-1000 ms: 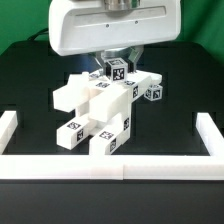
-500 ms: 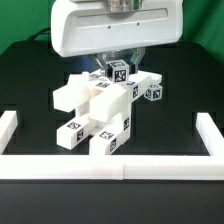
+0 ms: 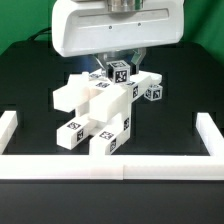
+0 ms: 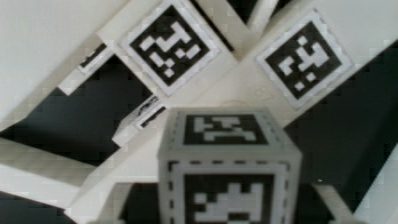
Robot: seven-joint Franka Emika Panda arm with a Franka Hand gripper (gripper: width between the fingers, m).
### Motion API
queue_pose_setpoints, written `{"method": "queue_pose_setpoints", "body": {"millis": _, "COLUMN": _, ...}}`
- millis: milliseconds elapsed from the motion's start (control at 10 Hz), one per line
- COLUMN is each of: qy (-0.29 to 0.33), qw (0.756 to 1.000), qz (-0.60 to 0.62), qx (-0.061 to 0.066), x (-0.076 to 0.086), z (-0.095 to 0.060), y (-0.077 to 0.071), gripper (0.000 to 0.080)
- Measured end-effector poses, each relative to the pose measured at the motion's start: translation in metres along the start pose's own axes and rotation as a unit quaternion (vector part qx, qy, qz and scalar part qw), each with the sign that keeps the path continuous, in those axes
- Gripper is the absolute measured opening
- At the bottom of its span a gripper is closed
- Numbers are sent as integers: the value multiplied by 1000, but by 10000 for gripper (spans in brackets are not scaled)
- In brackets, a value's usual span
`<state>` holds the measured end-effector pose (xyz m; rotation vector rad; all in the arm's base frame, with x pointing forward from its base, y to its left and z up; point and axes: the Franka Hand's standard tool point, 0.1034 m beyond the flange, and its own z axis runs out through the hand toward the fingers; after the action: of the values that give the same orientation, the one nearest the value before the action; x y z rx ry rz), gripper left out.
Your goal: Assemble chair
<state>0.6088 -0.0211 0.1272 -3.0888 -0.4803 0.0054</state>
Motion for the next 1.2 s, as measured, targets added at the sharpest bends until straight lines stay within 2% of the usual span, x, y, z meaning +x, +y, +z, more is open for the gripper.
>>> {"method": "queue_pose_setpoints", "body": {"millis": 400, "qy": 1, "qw": 1000, "qz": 4, "qx": 0, "x": 0, "z": 0, "y": 0, "gripper": 290}}
{"method": "queue_pose_setpoints", "body": {"millis": 700, "qy": 5, "qw": 1000, "qz": 7, "qx": -1, "x": -9, "z": 4, "y": -7, "gripper": 290}}
{"method": "queue_pose_setpoints", "body": {"millis": 1200, "qy": 6, "qw": 1000, "qz": 7, "qx": -4, "x": -8, "z": 8, "y": -3, "gripper": 290}}
